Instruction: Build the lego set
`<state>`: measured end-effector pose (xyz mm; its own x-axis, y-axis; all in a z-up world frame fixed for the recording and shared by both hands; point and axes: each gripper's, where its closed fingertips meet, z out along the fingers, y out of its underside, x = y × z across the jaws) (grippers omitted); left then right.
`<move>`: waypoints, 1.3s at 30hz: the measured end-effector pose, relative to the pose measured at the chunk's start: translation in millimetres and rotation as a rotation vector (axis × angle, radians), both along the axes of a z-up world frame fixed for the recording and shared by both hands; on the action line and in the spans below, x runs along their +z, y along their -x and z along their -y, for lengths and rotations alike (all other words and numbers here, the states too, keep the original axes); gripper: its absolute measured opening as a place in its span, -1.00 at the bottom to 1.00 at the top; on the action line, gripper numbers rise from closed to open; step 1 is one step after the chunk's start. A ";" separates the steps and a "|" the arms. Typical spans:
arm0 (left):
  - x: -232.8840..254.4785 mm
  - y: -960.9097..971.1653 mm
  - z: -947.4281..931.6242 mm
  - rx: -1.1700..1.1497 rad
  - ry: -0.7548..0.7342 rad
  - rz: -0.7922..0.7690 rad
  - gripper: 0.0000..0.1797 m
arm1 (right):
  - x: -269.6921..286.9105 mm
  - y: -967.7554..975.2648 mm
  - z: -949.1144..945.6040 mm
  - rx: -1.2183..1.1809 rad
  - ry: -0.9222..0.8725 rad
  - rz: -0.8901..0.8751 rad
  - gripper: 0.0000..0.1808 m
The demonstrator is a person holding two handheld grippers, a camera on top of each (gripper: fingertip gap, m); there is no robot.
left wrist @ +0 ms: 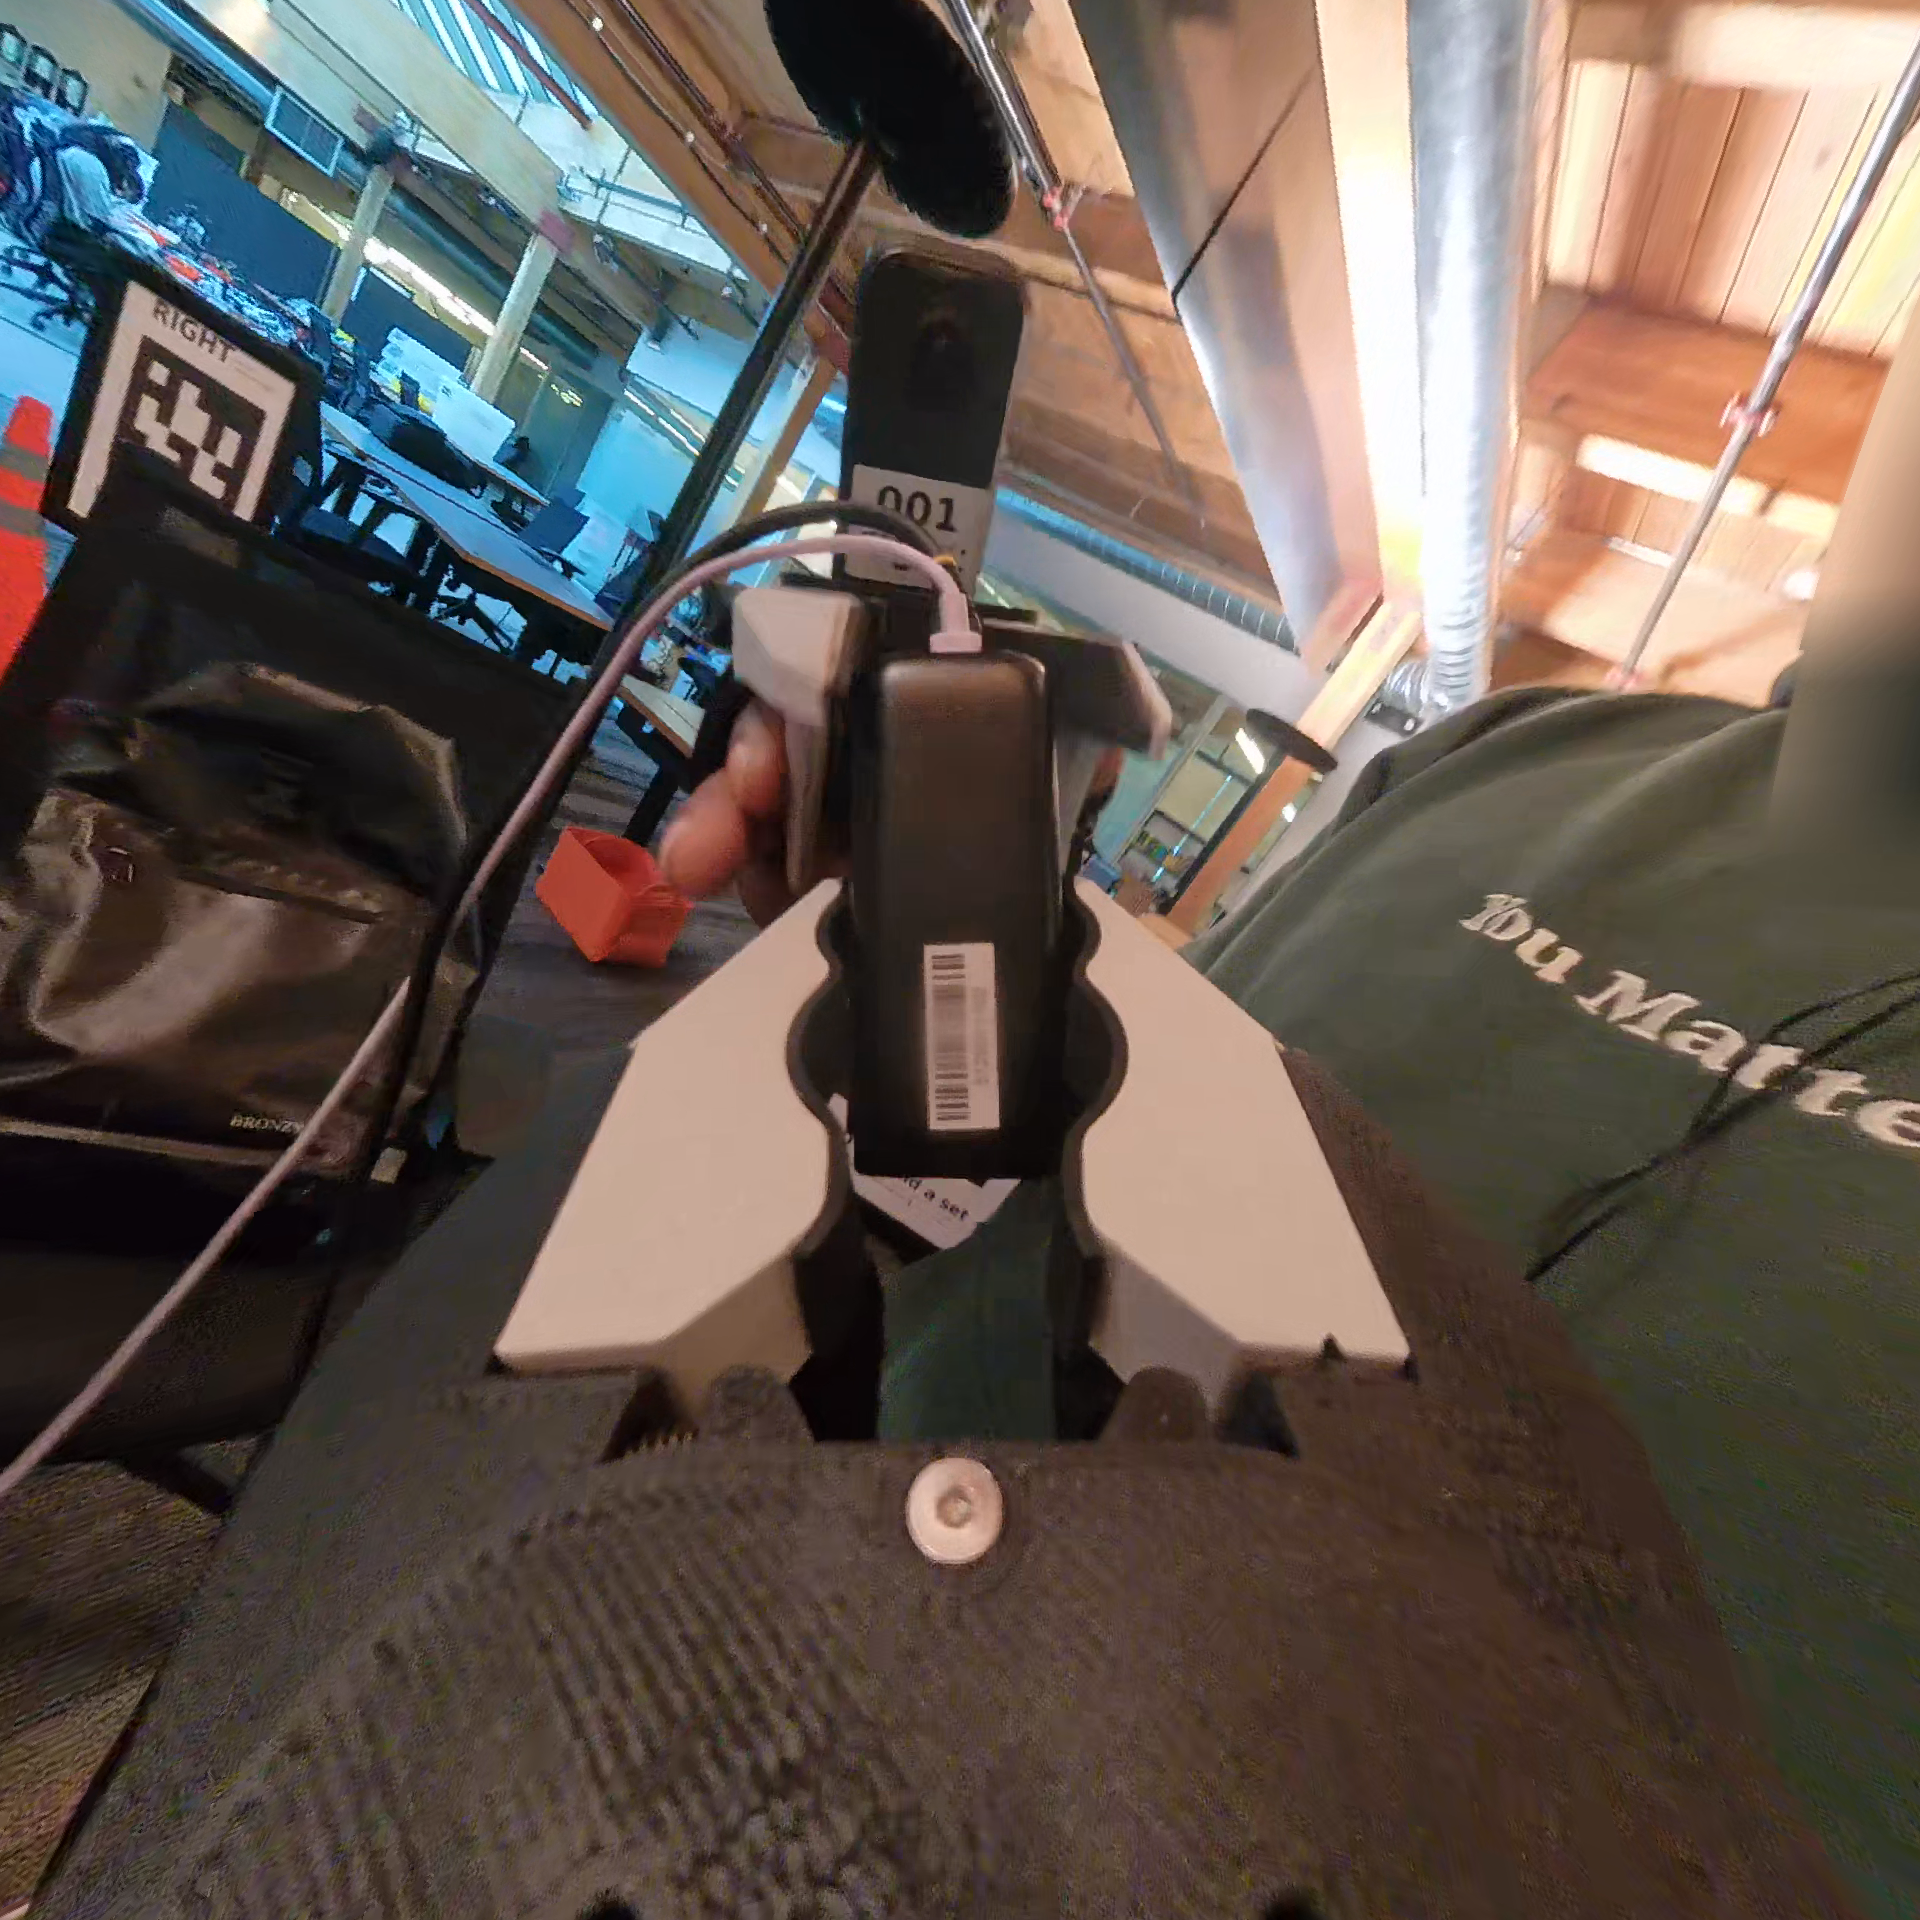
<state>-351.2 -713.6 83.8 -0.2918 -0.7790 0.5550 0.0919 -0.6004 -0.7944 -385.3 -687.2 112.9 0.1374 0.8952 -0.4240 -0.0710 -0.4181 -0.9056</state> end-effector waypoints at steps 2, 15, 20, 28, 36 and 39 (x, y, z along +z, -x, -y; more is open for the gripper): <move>-4.5 -6.8 -22.0 0.017 0.027 0.006 -0.61 | 3.2 -15.9 -19.3 0.055 0.022 -0.057 -0.68; -34.5 -113.5 -131.4 -0.204 0.033 -0.070 -0.62 | -30.6 -81.0 -147.7 0.089 0.142 0.177 -0.81; -27.6 -112.3 -170.1 -0.446 0.062 -0.009 -0.63 | -27.1 -142.3 -169.8 -0.017 0.110 0.143 -0.56; 13.7 -87.3 -186.5 -0.950 -0.106 -0.088 -0.64 | -39.7 -219.2 -193.1 -0.472 -0.220 0.470 -0.32; 81.5 -107.2 -191.1 -1.014 -0.088 0.042 -0.64 | -11.4 -170.7 -213.8 -0.397 -0.342 -0.005 -0.95; 81.8 -120.2 -197.0 -0.935 0.004 0.097 -0.65 | -18.6 -196.6 -214.5 -0.490 -0.316 -0.051 -0.99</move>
